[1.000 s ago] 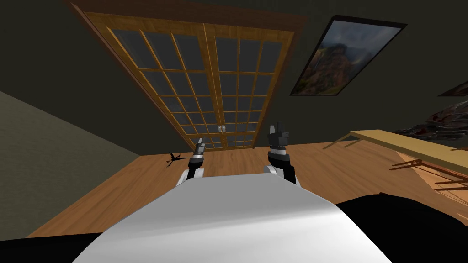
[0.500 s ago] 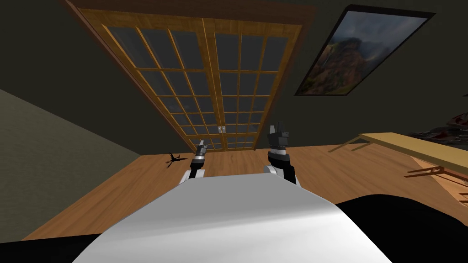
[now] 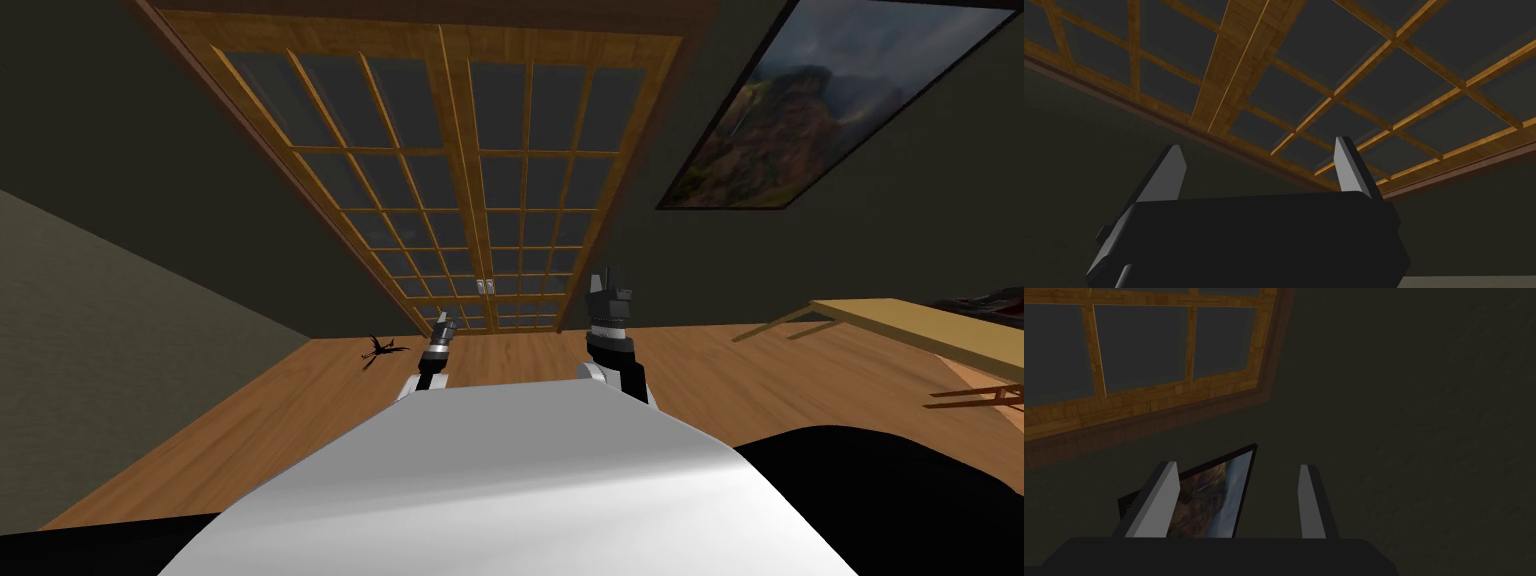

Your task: Pull the door open

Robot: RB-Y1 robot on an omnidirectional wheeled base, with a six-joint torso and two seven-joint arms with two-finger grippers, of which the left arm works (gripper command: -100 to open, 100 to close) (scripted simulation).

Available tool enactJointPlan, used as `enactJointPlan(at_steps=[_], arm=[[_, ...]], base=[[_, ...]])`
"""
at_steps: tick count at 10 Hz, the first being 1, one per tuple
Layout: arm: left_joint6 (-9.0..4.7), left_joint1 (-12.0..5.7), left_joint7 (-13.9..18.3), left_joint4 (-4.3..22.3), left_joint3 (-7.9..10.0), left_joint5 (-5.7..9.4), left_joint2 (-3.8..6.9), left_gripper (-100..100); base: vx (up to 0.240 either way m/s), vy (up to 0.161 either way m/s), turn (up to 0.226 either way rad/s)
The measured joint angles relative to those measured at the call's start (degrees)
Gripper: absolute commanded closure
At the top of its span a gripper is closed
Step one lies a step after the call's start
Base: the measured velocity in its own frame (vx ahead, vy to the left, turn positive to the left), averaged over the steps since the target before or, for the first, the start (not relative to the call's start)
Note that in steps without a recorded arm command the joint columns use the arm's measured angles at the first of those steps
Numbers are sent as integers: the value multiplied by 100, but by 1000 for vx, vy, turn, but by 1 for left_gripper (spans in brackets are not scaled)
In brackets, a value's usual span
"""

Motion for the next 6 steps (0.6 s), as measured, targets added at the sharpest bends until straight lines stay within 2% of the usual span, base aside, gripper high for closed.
enactJointPlan(at_steps=[2, 6], arm=[[-37, -85, -252, 267, 21, -74, -18, -100], [-167, -278, -693, 878, 117, -183, 13, -100]], base=[[93, -39, 39], [97, -23, 44]])
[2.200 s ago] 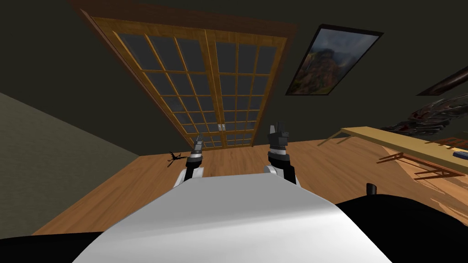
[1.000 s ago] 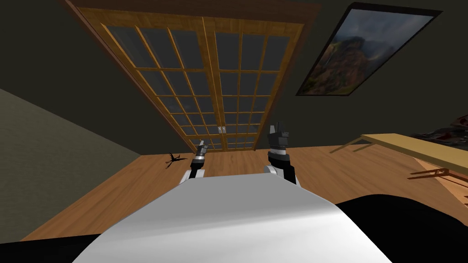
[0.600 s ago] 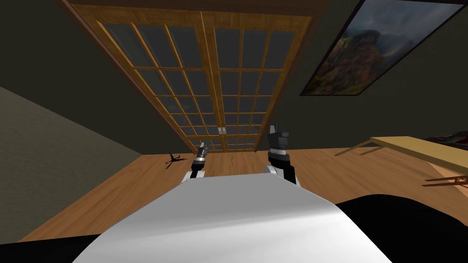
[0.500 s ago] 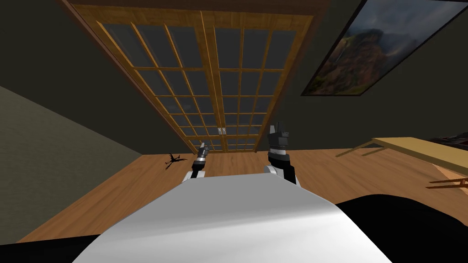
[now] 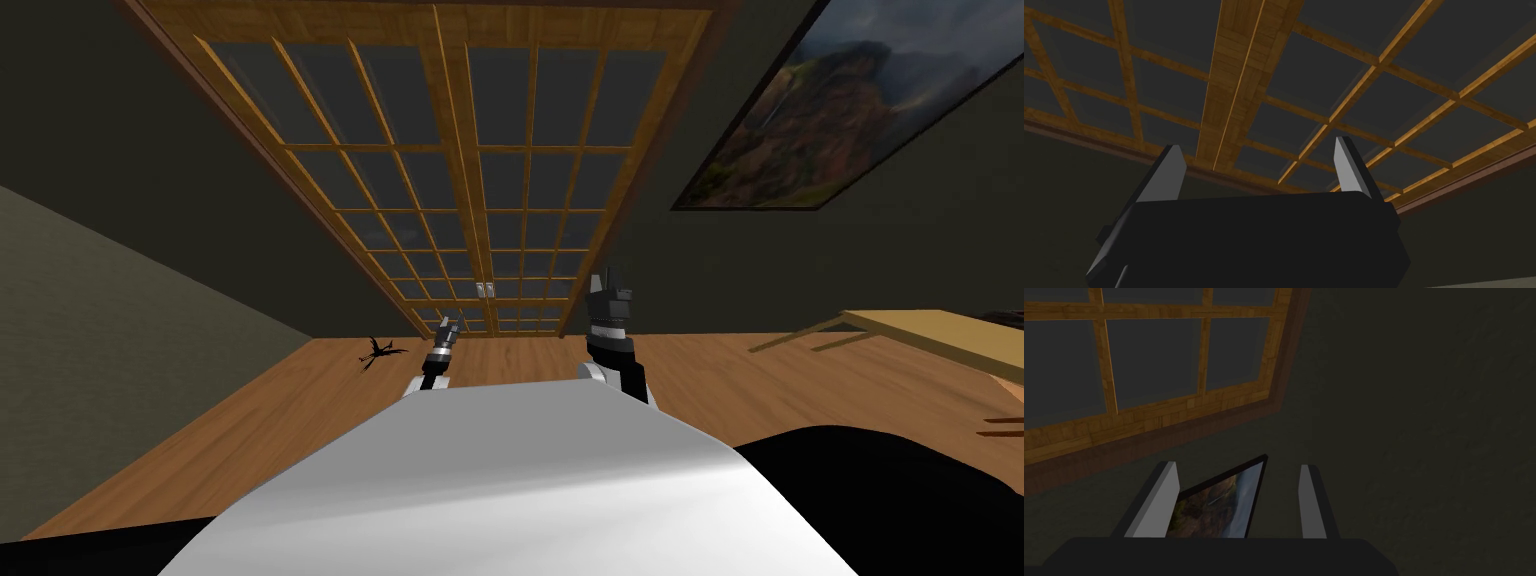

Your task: Pull the door open

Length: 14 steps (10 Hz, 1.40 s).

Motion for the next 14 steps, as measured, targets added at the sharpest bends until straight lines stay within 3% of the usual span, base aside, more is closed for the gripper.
enactJointPlan(at_steps=[14], arm=[[-356, -475, -1464, 1737, 213, -399, -92, -100]], base=[[98, -23, 42]])
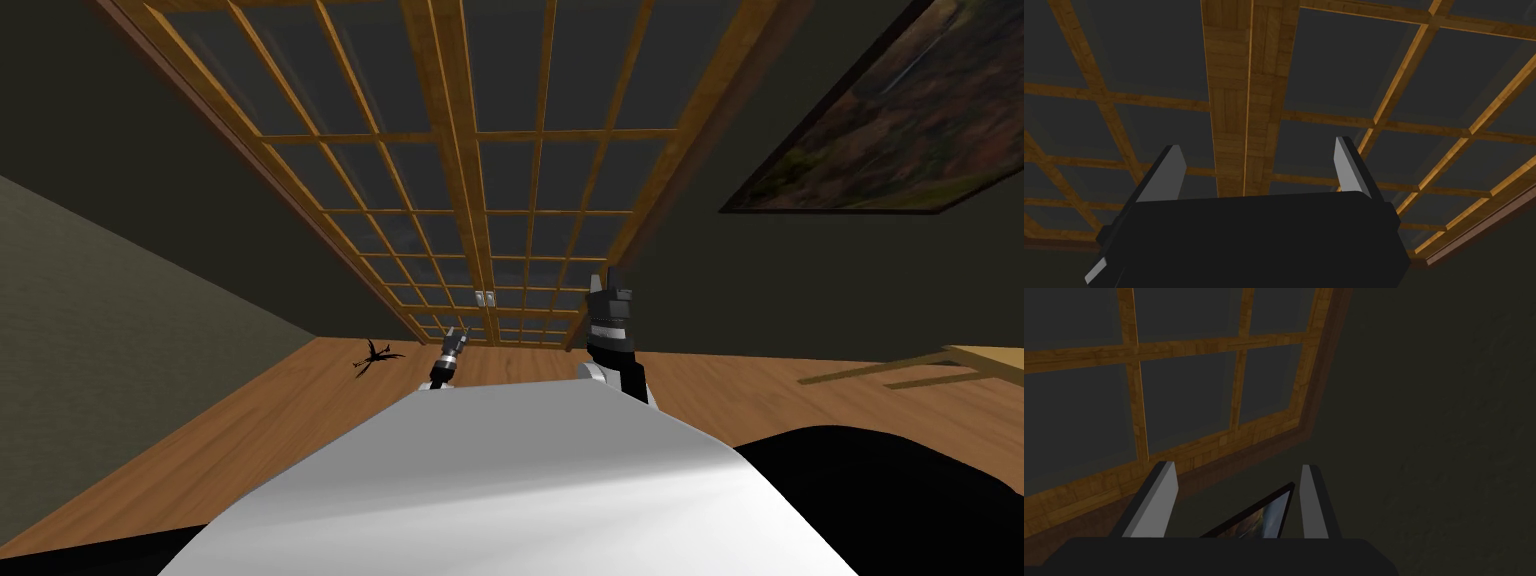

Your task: Pull the door open

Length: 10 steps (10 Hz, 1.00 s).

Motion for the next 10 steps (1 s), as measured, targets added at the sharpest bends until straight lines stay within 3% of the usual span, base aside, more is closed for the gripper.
enactJointPlan(at_steps=[7, 10], arm=[[-168, -275, -793, 917, 111, -220, -114, -100], [-207, -350, -1047, 1178, 139, -297, -162, -100]], base=[[148, -20, 48], [175, 18, 38]])
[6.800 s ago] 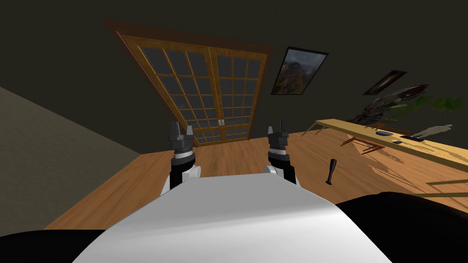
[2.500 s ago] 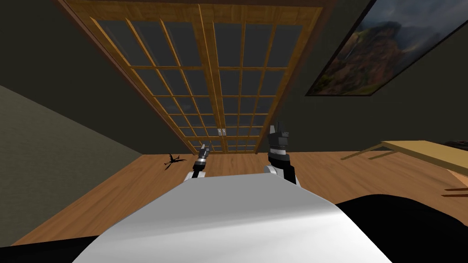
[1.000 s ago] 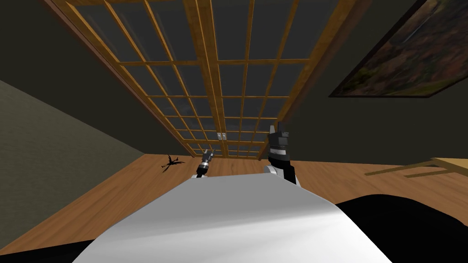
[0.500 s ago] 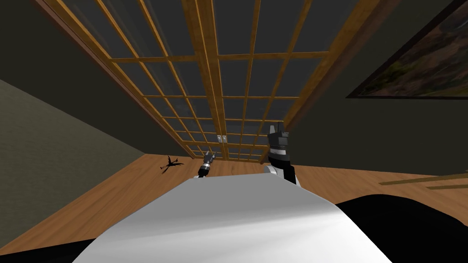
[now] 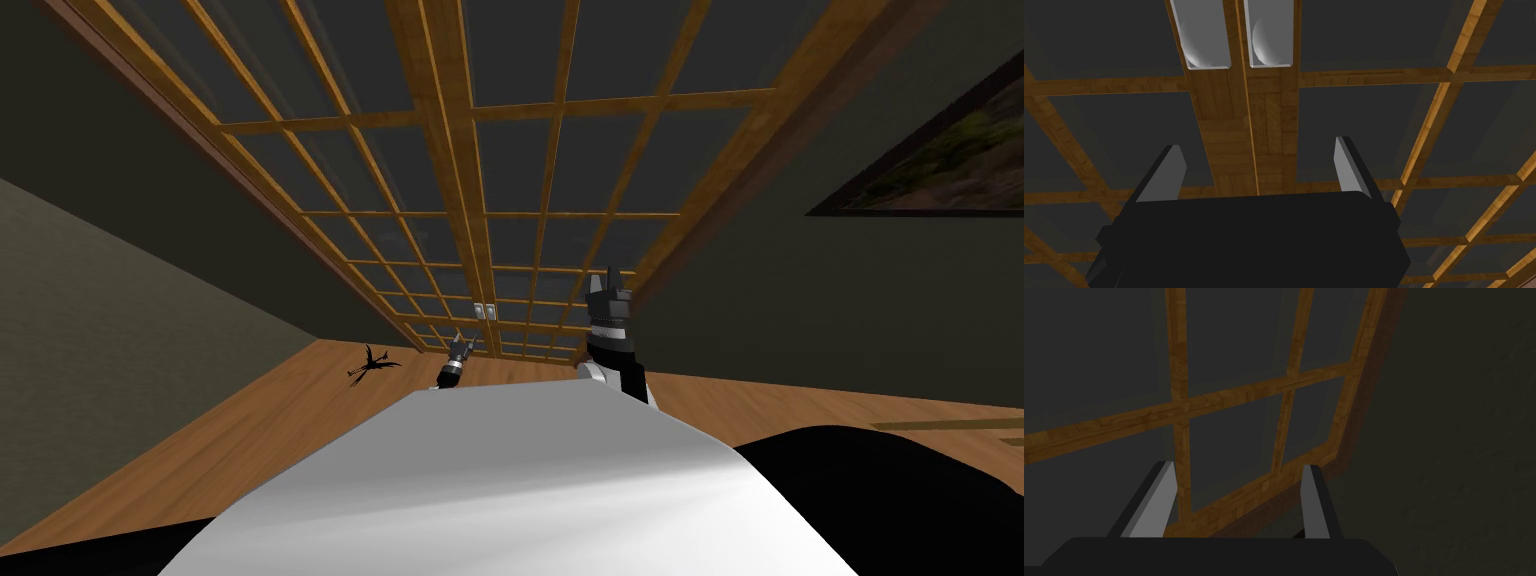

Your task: Pull the door open

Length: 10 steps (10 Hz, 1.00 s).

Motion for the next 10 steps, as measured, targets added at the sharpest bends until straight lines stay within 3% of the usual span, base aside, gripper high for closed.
enactJointPlan(at_steps=[2, 4, 5, 7, 10], arm=[[-21, -46, -100, 102, 12, -25, -24, -100], [8, 47, -111, 164, 128, 28, 94, -100], [25, 138, -162, 146, 178, 44, 79, -100], [-46, 157, -239, 412, 367, 142, 226, -100], [-15, 322, -424, 615, 702, 297, 310, -100]], base=[[12, 1, -22], [-134, -8, -41], [-151, -23, -53], [-182, -18, -82], [-175, 11, -101]])
